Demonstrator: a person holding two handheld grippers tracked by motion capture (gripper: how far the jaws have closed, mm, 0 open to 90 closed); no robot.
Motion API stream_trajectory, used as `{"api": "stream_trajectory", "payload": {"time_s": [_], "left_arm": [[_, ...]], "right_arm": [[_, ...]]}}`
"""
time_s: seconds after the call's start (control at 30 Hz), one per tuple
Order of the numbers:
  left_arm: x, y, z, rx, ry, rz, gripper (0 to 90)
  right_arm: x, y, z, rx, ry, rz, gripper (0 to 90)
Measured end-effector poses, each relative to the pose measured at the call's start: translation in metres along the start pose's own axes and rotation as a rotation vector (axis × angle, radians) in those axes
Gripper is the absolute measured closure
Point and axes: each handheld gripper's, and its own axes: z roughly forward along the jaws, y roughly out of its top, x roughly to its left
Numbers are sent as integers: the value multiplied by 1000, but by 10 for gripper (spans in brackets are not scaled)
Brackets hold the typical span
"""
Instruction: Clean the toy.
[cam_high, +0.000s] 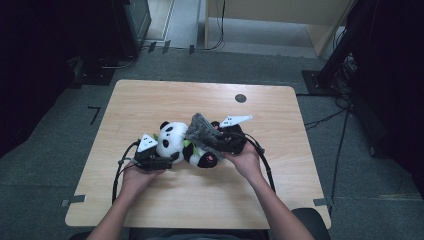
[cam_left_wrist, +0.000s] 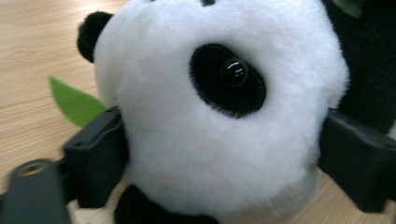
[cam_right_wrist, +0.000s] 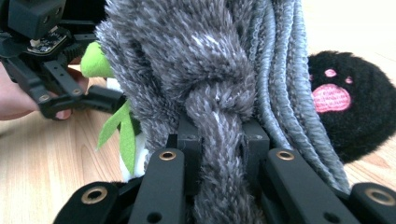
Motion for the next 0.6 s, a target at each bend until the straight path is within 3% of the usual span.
{"api": "stream_trajectory", "payload": {"time_s": [0.23, 0.4, 0.47, 0.6], "left_arm": [[3, 1, -3, 0, -21, -22, 246], [4, 1, -3, -1, -31, -34, 248], [5, 2, -3, 0, -38, -38, 247], [6, 2, -3, -4, -39, -38, 247]], "right_arm": [[-9, -6, -7, 18, 5, 24, 758], [-16, -14, -12, 30, 5, 48, 760], [-21, -18, -14, 52, -3, 37, 762], [-29, -25, -16, 84, -2, 72, 761]]}}
